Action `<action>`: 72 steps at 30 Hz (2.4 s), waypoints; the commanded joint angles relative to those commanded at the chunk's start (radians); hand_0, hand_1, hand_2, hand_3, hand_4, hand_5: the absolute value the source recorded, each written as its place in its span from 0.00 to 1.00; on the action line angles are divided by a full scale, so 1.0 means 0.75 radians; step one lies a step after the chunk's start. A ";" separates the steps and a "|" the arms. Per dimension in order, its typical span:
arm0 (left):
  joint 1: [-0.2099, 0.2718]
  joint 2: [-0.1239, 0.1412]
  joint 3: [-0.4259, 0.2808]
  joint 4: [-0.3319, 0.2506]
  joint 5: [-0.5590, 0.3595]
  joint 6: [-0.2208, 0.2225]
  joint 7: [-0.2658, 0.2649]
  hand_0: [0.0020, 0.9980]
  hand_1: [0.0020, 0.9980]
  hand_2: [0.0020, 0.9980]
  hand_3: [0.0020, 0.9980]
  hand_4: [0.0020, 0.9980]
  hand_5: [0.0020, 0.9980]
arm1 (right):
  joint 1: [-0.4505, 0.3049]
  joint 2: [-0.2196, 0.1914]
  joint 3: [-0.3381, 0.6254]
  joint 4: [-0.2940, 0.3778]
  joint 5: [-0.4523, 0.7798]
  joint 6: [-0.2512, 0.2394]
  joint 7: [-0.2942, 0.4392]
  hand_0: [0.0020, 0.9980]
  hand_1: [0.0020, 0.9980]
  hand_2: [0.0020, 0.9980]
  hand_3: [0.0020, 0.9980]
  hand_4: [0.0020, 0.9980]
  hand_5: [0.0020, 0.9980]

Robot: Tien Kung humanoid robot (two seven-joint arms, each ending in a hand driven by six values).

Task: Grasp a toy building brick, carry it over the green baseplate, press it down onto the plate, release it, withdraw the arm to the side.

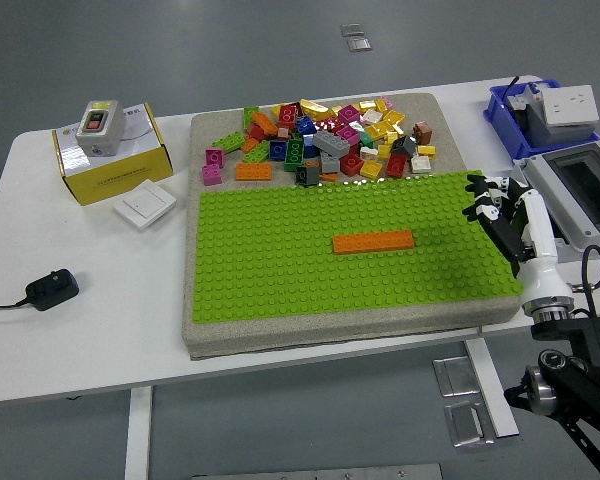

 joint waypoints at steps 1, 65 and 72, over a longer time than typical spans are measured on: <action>0.000 -0.001 0.001 0.000 -0.001 0.000 0.001 0.66 0.66 0.65 0.64 0.34 0.59 | 0.001 0.000 0.004 0.003 0.031 0.019 0.001 0.37 0.40 0.64 0.45 0.52 0.54; -0.067 -0.016 -0.024 0.000 0.133 0.008 0.075 0.67 0.67 0.64 0.63 0.34 0.55 | -0.066 0.036 0.192 -0.033 0.712 0.316 0.006 0.64 0.63 0.72 0.62 0.54 0.70; -0.063 -0.026 -0.042 0.000 0.145 0.007 0.075 0.67 0.67 0.64 0.63 0.34 0.55 | -0.063 0.033 0.178 -0.033 0.718 0.323 0.001 0.64 0.63 0.72 0.62 0.54 0.70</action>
